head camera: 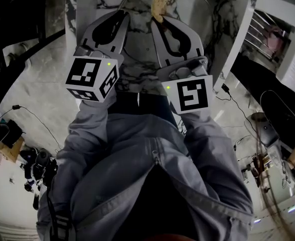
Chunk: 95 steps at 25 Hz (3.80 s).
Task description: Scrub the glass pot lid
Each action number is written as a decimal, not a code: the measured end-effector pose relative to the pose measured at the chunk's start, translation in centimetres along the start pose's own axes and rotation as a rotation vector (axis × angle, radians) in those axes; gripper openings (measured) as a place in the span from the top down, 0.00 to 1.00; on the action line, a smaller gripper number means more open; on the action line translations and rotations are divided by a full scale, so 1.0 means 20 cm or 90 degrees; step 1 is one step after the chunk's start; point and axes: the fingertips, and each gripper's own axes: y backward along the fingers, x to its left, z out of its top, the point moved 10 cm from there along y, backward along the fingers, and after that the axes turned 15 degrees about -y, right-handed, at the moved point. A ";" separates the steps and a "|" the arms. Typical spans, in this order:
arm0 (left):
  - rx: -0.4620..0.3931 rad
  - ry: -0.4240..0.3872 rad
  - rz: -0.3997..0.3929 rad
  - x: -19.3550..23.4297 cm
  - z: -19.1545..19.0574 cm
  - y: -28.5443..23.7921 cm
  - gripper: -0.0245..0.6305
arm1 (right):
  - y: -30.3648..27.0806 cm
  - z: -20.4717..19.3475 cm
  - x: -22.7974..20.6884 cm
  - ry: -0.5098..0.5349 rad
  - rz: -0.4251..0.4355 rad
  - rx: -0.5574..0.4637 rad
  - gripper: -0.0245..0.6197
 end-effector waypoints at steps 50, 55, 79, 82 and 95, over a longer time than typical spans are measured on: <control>0.186 0.254 -0.036 0.07 -0.08 -0.05 0.85 | -0.05 0.01 -0.18 0.055 0.017 0.166 0.90; 0.187 0.252 -0.011 0.05 -0.07 -0.03 0.85 | 0.00 0.04 -0.16 0.067 0.019 0.166 0.90; 0.135 0.307 0.002 0.07 -0.03 -0.14 0.86 | 0.02 -0.07 -0.21 0.054 0.022 0.178 0.90; 0.134 0.244 -0.005 0.05 0.07 -0.21 0.86 | 0.03 -0.05 -0.20 0.051 0.016 0.173 0.90; 0.115 0.052 -0.014 -0.09 0.30 -0.05 0.86 | 0.10 0.06 -0.18 0.121 -0.004 0.152 0.90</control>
